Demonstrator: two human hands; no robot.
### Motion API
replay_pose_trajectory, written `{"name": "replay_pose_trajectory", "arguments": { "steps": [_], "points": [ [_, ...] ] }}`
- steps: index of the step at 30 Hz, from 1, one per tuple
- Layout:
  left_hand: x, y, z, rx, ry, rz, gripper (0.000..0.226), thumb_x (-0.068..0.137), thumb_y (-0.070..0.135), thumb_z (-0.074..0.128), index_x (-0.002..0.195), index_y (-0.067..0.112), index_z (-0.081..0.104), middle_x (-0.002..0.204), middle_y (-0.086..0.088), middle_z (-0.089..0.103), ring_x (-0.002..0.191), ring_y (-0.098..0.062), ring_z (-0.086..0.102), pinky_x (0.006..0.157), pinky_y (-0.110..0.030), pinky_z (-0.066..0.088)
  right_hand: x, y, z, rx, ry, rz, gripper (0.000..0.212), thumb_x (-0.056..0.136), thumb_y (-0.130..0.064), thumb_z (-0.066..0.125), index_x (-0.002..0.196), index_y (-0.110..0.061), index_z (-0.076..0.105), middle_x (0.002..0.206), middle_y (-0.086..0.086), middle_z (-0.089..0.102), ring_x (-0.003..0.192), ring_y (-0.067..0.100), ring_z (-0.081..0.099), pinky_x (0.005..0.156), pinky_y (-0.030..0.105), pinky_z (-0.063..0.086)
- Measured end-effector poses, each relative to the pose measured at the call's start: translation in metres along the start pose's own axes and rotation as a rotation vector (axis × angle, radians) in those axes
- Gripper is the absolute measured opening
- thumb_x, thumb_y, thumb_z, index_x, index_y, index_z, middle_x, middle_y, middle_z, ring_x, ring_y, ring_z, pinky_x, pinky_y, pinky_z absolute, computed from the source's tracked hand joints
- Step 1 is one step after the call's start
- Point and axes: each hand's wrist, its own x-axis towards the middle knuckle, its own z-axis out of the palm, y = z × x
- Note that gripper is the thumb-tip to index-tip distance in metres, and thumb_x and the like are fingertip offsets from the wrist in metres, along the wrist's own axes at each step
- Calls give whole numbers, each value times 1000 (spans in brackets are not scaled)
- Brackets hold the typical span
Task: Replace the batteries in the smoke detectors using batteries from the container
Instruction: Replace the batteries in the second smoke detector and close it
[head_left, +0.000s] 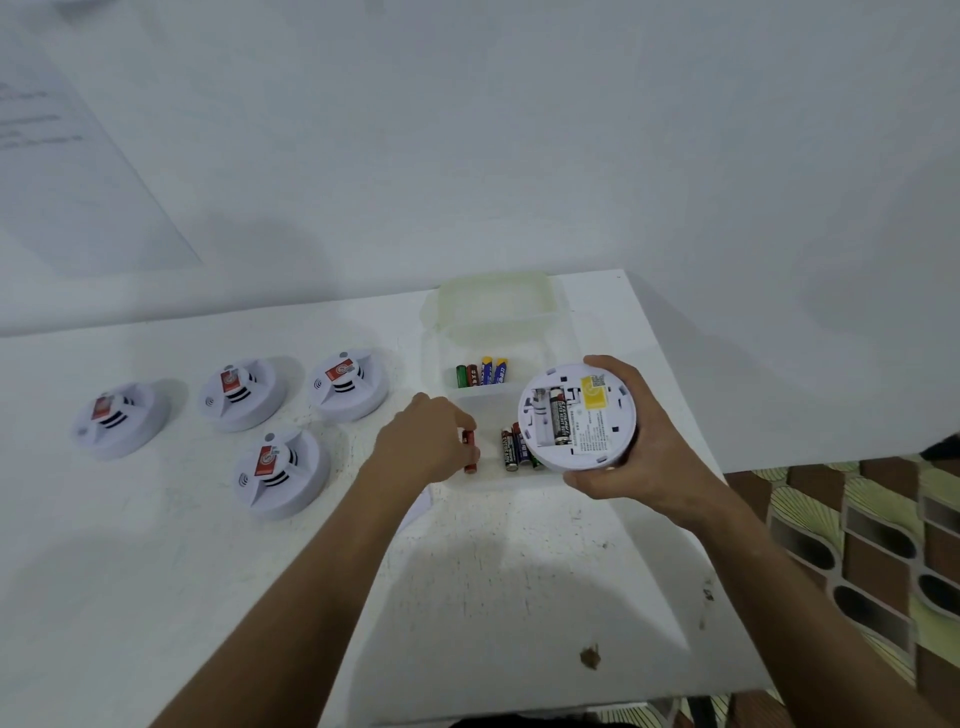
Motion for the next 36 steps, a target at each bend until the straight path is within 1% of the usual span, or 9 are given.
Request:
{"name": "replay_pose_trajectory", "arguments": {
  "steps": [8,12,16,19,22,25,28,32,36],
  "points": [
    [0,6,5,83,20,-43,52,73,42,81,119,26,63,123,0,54,110,-21,56,88,-37,51,1,1,0,8,1,-3,95,55,4,81,135,-27,40,117,-20,58,110,1,57,80,21,54],
    [0,6,4,88,19,-46,41,74,42,80,105,18,71,109,-1,63,94,-19,62,81,-35,55,0,2,0,22,-4,2,96,56,4,81,135,-30,40,118,-20,58,111,3,58,80,23,55],
    [2,3,3,9,31,-18,33,73,40,81,99,22,73,107,0,63,90,-19,61,83,-38,55,0,1,0,22,-3,8,96,56,4,82,136,-30,40,119,-19,58,111,3,58,80,23,55],
    [0,1,2,-130,88,-2,24,72,35,82,91,24,73,102,-2,65,67,-14,58,70,-33,54,0,-1,1,13,-1,13,96,56,2,82,136,-29,40,117,-21,59,111,1,58,81,21,54],
    [-12,1,-8,-206,216,14,16,76,35,79,86,24,73,93,-1,66,52,-10,54,59,-26,46,0,-5,2,4,-2,12,96,56,2,83,136,-28,39,116,-23,58,110,-1,58,80,21,54],
    [-35,7,-28,-290,412,71,7,79,37,75,78,32,70,86,9,69,75,-13,63,73,-28,48,2,-11,5,24,-15,4,96,58,5,82,137,-27,39,116,-23,59,109,1,59,77,23,56],
    [-67,22,-46,-571,571,208,15,83,22,73,73,31,66,66,22,68,71,-3,63,63,-5,42,7,-19,13,31,-40,-23,97,58,6,83,137,-27,39,117,-22,60,111,4,60,79,24,57],
    [-89,27,-43,-755,673,307,7,81,19,77,85,23,72,74,22,69,77,10,62,69,-1,40,18,-26,31,33,-78,-60,98,58,11,83,137,-24,38,121,-14,61,113,11,61,84,28,56],
    [-92,7,-29,-544,864,396,8,81,19,78,89,19,76,83,16,71,84,5,62,73,-8,44,26,-31,49,61,-104,-65,96,57,5,82,138,-23,38,121,-13,60,111,10,62,82,27,56]
  ]
}}
